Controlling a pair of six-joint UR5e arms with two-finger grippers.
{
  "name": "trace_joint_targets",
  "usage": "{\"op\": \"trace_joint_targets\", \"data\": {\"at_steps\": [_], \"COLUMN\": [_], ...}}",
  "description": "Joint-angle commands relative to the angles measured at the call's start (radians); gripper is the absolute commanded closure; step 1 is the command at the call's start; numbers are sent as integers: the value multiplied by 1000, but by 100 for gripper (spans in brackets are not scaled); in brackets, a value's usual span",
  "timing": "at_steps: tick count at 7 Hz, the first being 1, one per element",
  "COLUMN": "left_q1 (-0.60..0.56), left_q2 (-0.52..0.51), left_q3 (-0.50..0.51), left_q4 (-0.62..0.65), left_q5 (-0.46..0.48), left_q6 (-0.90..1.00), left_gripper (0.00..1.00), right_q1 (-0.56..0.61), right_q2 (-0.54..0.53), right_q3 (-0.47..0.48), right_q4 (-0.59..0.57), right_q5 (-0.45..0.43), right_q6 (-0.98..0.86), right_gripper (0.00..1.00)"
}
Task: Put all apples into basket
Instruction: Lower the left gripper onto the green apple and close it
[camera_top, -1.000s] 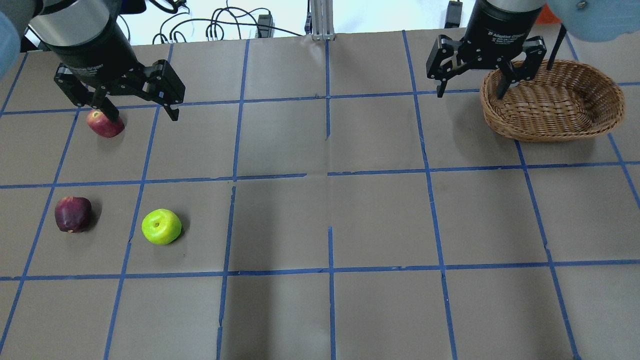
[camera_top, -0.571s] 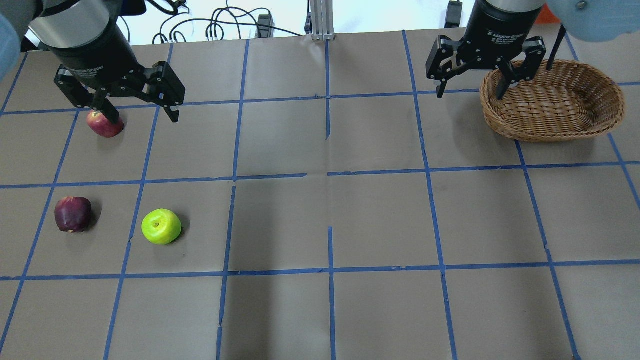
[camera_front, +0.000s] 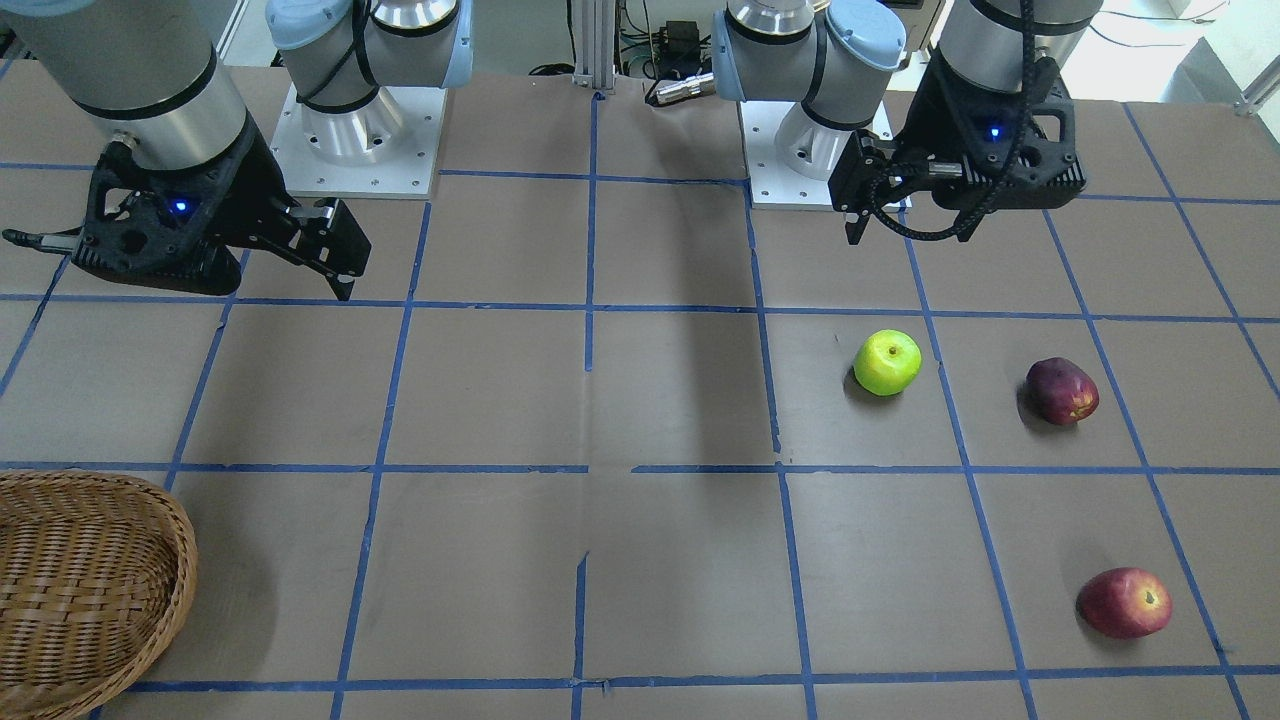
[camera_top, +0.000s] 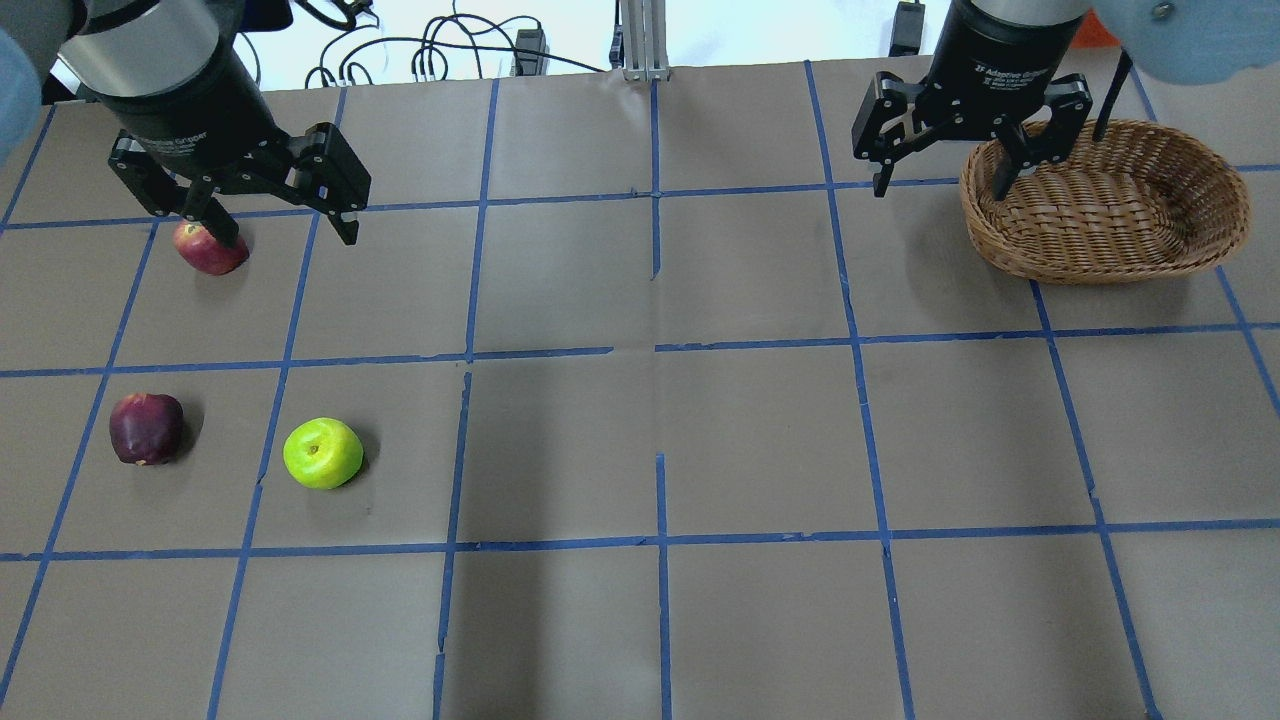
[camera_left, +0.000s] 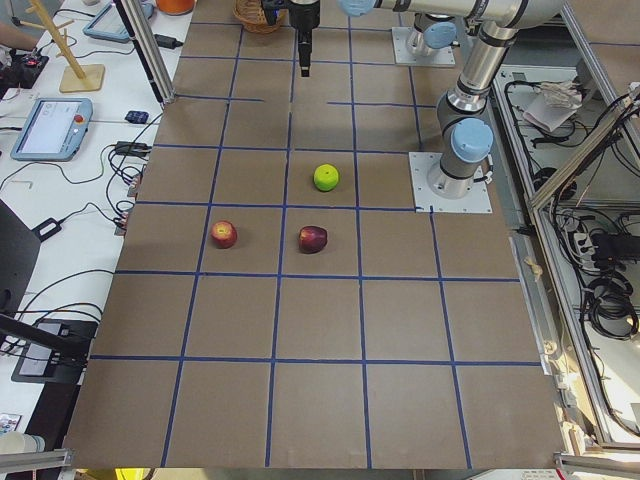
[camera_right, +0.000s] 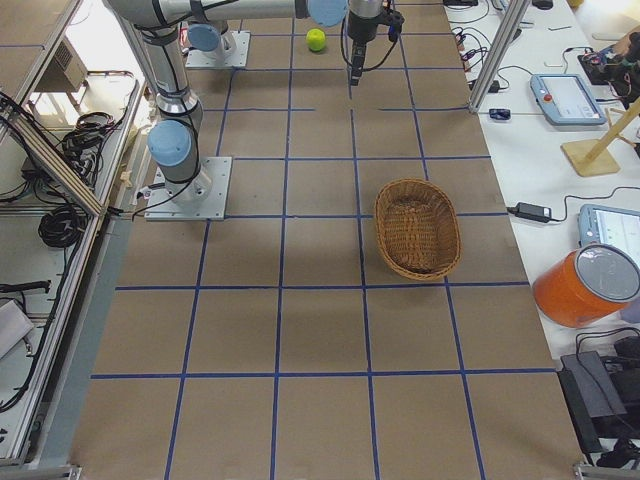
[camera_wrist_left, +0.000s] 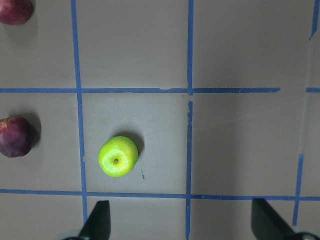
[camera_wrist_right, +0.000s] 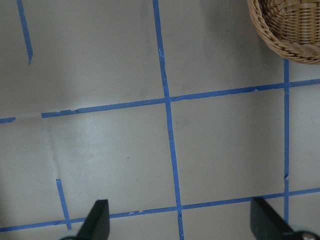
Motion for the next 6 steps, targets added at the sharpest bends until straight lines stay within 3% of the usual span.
{"op": "trace_joint_targets", "data": {"at_steps": [1,3,4,6], "left_q1": [2,9,38,189], "left_q2": [2,-8,-13,36], "left_q3": [-1,-17,-83,-320], "left_q4": [0,-4,20,260], "left_q5": [2,-3,-6,3], "left_q6": [0,35,110,312], "left_gripper": [0,0,0,0], "right_q1": [1,-1,1,1], "right_q2": [-1,-4,-4,-4], "right_q3": [3,6,6,6], "right_q4": [-1,-1,-1,-3], "right_q5": [0,0,0,0], "right_q6": [0,0,0,0], "right_gripper": [0,0,0,0]}}
